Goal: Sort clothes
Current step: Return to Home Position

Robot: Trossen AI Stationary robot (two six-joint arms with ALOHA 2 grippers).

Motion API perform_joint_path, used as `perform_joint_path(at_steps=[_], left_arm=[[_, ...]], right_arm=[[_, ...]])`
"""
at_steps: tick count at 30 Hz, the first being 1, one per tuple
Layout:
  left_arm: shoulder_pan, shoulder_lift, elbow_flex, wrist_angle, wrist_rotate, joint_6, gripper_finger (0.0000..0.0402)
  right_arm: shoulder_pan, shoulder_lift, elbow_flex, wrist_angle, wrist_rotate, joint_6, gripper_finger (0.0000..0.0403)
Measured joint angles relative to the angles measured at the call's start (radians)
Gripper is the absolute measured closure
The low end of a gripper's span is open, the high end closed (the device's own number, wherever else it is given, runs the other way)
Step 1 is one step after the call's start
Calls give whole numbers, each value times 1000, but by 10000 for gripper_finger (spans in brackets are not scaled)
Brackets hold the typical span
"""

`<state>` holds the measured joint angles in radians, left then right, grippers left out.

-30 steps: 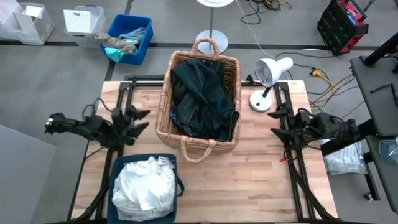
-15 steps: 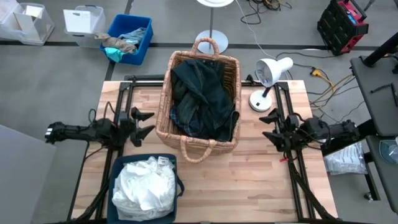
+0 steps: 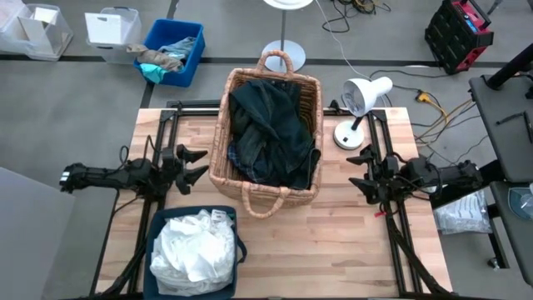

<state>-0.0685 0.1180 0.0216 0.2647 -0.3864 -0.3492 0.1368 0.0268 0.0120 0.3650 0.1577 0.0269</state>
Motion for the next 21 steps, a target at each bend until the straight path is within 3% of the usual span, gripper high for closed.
perform_joint_path(at_steps=[8, 21], left_arm=[[0, 7, 1, 1, 0, 0, 80], [0, 8, 2, 0, 0, 0, 80]], right_arm=[[0, 2, 0, -3, 0, -1, 100], [0, 2, -1, -3, 0, -1, 73]])
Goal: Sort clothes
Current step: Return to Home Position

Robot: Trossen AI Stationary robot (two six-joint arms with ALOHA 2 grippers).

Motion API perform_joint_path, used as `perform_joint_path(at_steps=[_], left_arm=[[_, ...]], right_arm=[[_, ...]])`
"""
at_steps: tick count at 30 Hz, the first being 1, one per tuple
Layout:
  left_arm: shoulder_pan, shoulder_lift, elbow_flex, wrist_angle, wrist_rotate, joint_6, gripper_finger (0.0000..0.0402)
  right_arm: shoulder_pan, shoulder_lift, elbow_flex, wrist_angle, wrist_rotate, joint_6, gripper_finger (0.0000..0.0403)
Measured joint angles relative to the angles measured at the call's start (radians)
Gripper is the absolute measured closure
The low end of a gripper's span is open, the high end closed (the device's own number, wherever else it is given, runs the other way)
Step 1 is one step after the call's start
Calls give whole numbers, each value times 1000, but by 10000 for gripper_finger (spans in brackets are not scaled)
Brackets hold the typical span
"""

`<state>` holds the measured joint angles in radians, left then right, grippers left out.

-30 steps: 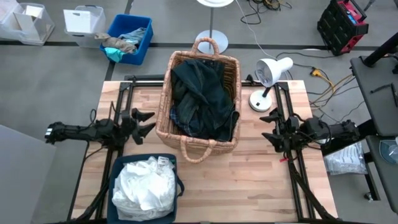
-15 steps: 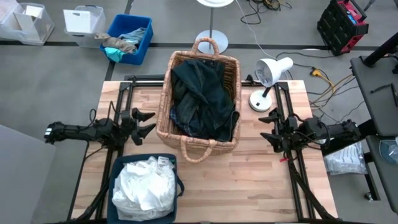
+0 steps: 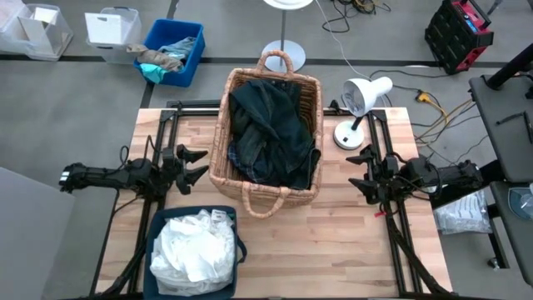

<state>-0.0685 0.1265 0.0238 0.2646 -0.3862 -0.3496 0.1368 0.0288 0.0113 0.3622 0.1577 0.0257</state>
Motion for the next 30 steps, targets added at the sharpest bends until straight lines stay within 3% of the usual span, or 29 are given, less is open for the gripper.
perform_joint_path(at_steps=[30], left_arm=[[0, 0, 0, -1, 1, 0, 80]], right_arm=[[0, 0, 0, 0, 0, 0, 99]])
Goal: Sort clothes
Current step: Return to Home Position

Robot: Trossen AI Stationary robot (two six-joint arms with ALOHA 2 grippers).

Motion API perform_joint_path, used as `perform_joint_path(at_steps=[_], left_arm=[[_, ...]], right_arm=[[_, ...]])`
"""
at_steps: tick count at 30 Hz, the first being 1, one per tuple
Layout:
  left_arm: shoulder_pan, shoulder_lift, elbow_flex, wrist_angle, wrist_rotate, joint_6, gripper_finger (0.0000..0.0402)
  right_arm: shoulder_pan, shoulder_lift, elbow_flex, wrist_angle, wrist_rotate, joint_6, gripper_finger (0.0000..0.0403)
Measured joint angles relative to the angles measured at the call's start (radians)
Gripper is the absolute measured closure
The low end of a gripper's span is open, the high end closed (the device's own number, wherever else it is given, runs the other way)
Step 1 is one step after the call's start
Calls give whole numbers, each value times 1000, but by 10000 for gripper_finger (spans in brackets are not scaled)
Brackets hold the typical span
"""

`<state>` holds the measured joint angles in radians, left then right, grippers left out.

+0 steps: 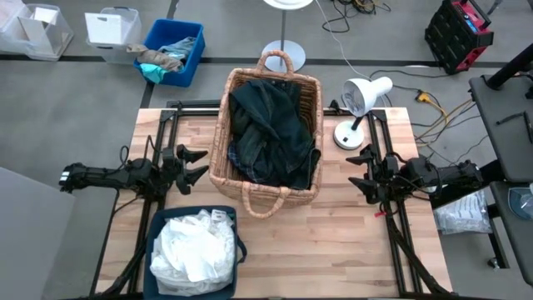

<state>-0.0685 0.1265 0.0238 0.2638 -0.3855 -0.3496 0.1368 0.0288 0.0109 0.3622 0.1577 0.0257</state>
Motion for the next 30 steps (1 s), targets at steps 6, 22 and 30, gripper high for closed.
perform_joint_path(at_steps=[6, 22, 30], left_arm=[[0, 0, 0, 0, 0, 0, 80], [0, 0, 0, 0, 0, 0, 80], [0, 0, 0, 0, 0, 0, 80]], right_arm=[[0, 0, 0, 0, 0, 0, 86], [0, 0, 0, 0, 0, 0, 66], [0, 0, 0, 0, 0, 0, 76]])
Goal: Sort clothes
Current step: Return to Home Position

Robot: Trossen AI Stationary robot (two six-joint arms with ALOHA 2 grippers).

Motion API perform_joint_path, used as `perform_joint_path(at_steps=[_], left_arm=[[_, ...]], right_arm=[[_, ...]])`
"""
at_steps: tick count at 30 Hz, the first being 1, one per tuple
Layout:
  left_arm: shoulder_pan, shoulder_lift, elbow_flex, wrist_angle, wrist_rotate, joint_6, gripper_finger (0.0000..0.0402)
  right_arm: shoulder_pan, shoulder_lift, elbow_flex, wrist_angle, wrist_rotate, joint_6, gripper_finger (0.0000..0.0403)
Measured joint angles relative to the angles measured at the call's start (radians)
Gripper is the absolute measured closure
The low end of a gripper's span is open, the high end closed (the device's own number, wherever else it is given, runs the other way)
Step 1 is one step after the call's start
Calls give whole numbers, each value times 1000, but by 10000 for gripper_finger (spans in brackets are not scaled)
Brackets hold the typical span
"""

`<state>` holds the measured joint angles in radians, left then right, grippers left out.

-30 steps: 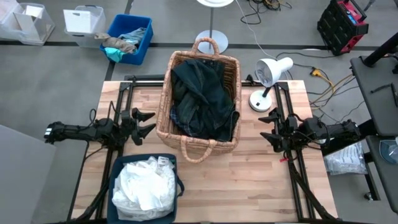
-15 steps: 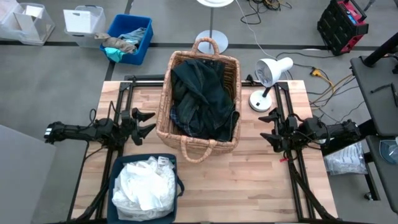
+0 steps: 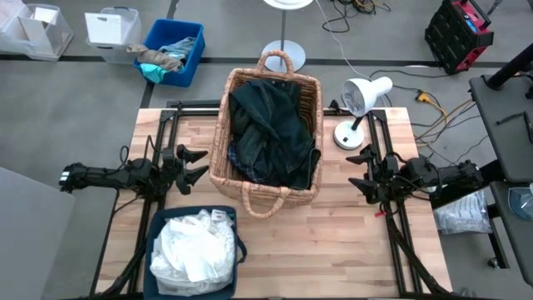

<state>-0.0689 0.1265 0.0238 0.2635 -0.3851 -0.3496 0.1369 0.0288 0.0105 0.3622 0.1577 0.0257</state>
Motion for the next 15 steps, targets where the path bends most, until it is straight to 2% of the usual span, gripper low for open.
perform_joint_path(at_steps=[15], left_arm=[[0, 0, 0, 0, 0, 0, 79]], right_arm=[[0, 0, 0, 0, 0, 0, 94]])
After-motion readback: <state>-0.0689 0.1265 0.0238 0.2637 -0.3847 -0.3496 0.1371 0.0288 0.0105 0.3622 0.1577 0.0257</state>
